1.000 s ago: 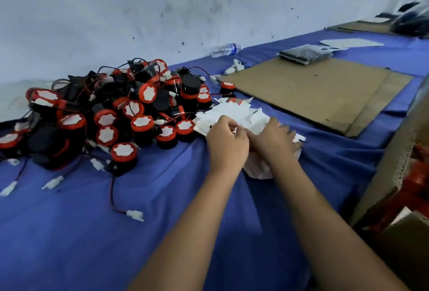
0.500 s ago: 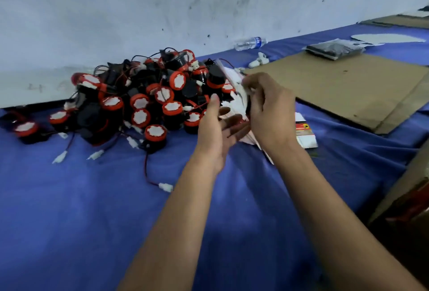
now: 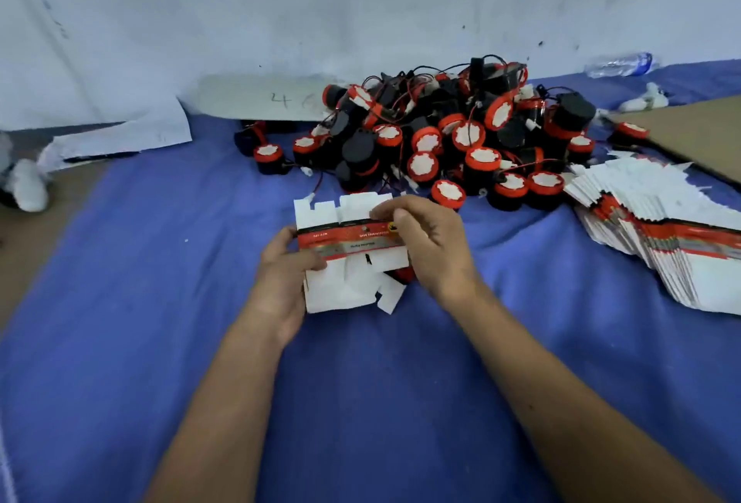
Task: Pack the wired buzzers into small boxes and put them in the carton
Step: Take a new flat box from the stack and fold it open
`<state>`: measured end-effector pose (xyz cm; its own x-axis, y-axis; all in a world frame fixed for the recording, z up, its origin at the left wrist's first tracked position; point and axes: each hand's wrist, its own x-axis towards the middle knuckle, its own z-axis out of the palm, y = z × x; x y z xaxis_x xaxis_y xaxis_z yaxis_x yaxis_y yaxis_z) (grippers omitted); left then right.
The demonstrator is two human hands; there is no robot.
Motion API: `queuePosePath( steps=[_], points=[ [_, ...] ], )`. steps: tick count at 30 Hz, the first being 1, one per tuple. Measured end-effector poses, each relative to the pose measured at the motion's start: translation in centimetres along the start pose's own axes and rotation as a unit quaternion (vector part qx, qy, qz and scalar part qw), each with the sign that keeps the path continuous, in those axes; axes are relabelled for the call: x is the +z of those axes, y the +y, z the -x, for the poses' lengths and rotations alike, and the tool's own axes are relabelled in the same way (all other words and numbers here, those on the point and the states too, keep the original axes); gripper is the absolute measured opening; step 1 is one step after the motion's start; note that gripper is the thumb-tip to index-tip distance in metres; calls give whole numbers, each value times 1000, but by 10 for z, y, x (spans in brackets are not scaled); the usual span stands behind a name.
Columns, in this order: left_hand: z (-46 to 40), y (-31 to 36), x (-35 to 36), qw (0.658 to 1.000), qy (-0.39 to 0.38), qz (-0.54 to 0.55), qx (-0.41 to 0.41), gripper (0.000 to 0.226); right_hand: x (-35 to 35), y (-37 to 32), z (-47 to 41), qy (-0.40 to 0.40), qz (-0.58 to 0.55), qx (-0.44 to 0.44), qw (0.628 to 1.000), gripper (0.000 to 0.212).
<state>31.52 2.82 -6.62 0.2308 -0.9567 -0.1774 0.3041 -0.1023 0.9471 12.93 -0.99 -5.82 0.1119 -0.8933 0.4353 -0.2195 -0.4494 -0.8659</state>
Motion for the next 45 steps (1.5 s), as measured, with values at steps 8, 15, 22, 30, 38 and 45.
queuePosePath(
  steps=[8, 15, 22, 30, 38, 45],
  points=[
    [-11, -13, 4, 995, 34, -2, 97, 44, 4, 16, 4, -85, 133, -27, 987, 65],
    [-10, -17, 7, 990, 50, -4, 135, 33, 14, 17, 7, -62, -52, 29, 996, 68],
    [-18, -19, 4, 985, 78, -73, 138, 10, 7, 25, 1, -32, -68, 108, 991, 30],
    [-27, -4, -21, 964, 218, 96, 116, 16, -3, 34, -7, -90, 325, 31, 941, 21],
    [-21, -5, -14, 987, 125, 60, 83, 21, 0, 21, -2, 1, 143, 11, 990, 33],
    [-9, -15, 13, 995, 32, 18, 96, 38, 12, 22, 2, -121, -3, 61, 991, 54]
  ],
)
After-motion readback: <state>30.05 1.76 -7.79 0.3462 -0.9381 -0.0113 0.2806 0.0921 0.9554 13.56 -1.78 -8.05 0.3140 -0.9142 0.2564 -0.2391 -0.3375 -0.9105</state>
